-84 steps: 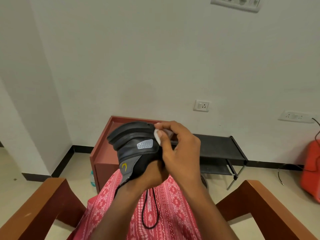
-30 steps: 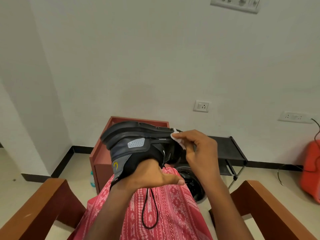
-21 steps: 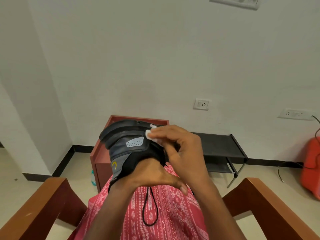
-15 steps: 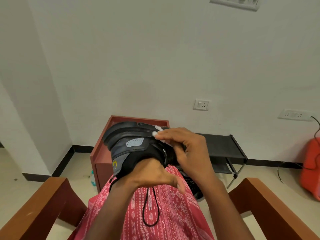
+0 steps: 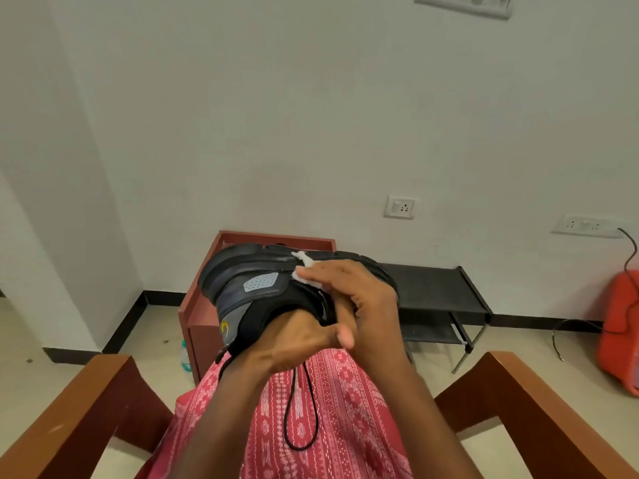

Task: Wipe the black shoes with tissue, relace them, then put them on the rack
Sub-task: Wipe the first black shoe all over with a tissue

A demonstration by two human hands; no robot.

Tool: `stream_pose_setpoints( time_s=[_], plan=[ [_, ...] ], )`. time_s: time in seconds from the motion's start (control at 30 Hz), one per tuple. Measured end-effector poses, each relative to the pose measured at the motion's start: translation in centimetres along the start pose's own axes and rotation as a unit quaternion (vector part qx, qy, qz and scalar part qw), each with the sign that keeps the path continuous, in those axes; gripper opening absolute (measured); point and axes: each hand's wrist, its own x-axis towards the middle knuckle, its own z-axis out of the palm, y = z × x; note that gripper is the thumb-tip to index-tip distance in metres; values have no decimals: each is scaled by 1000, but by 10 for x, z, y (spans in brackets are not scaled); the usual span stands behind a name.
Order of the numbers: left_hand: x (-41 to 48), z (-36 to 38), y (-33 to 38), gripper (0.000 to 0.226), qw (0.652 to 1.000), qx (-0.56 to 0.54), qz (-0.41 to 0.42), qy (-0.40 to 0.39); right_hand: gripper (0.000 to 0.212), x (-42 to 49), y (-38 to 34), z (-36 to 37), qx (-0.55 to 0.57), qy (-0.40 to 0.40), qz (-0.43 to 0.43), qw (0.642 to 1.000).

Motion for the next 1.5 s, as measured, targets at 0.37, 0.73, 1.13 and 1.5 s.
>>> stream_pose_setpoints(
  time_s=[0.37, 0.73, 1.13, 1.5],
  plan=[
    [1, 2, 0, 131, 996, -68, -48, 21, 30, -4, 14, 4, -51, 56, 69, 995],
    [-11, 0, 20, 90, 977, -198, 14, 82, 43, -18, 43, 4, -95, 128, 91, 983],
    [-4, 2, 5, 116, 958, -277, 12, 73, 61, -18, 12, 24, -99, 93, -9, 991],
    [-4, 3, 15, 69, 970, -232, 4, 76, 21, 3, -3, 19, -96, 86, 11, 992]
  ],
)
